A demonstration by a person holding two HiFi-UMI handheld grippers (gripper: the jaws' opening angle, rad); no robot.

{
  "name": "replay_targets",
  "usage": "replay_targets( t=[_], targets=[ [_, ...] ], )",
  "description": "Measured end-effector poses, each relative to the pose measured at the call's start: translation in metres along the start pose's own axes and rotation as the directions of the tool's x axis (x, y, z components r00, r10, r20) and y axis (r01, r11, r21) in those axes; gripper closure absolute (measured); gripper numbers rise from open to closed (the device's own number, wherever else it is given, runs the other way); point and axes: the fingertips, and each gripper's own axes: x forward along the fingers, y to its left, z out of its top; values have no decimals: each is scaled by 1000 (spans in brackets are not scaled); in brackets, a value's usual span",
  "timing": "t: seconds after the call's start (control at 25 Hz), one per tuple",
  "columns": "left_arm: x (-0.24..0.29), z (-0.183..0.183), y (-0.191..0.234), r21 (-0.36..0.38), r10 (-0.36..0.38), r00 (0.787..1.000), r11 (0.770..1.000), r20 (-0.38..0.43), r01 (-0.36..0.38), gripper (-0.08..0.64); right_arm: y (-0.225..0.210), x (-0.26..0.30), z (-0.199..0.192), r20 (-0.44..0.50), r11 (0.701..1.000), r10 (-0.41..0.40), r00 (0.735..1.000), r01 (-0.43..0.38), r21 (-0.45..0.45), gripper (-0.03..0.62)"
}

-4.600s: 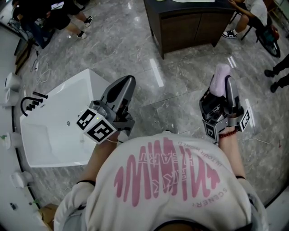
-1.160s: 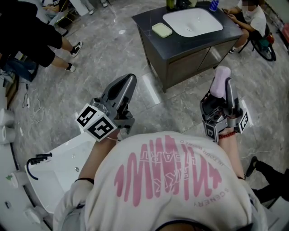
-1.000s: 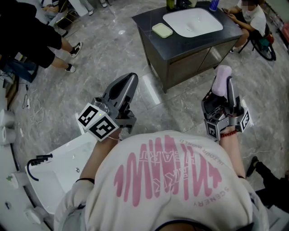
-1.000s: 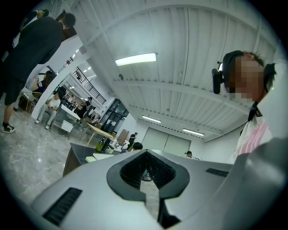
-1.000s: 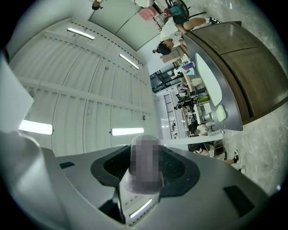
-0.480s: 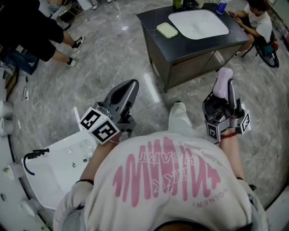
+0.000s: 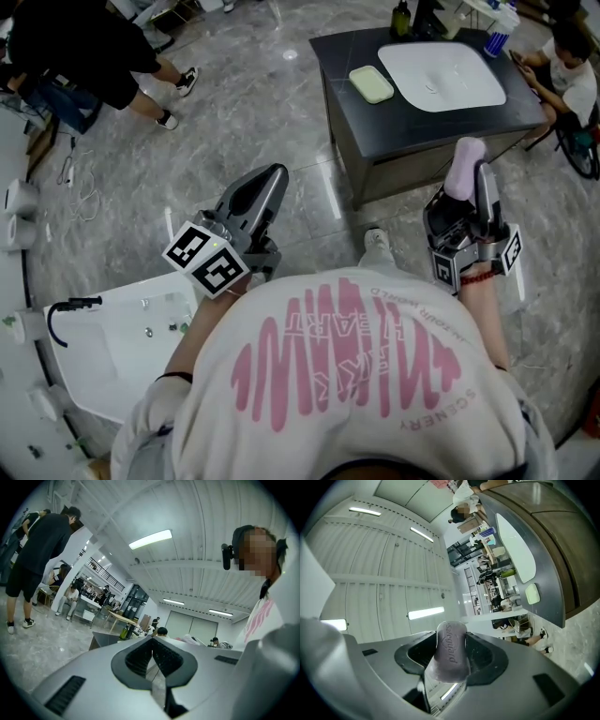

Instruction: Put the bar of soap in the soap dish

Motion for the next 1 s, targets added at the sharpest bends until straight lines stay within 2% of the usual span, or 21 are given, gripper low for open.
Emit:
replay_targets(
  t=[0.24, 0.36, 0.48, 0.6, 0.76, 0.88, 1.0],
  targets=[
    [8, 6, 8, -17, 39, 999, 999, 29, -38, 551, -14, 22, 11, -64, 1000, -27, 998, 27, -8, 390],
    [41, 7, 20, -28, 67, 997, 997, 29, -66, 551, -41, 46, 39, -103, 996, -89, 991, 87, -30, 390],
    [78, 6, 36, -41, 113, 993, 993, 25, -112, 551, -76, 73, 68, -167, 986, -164, 972, 159, -42, 390],
    [92, 3, 49, -52, 165, 986, 985, 21, -163, 551, -105, 88, 79, -244, 972, -232, 942, 219, -81, 390],
    [99, 0, 70, -75, 247, 969, 967, 19, -245, 551, -149, 112, 100, -310, 957, -274, 910, 228, -176, 390],
    [105, -3, 84, -95, 313, 950, 946, 15, -310, 551, -181, 128, 107, -367, 919, -366, 855, 272, -284, 390],
    [117, -4, 96, -96, 339, 941, 937, 12, -336, 551, -207, 137, 113, -419, 875, -441, 793, 278, -396, 390]
  ],
)
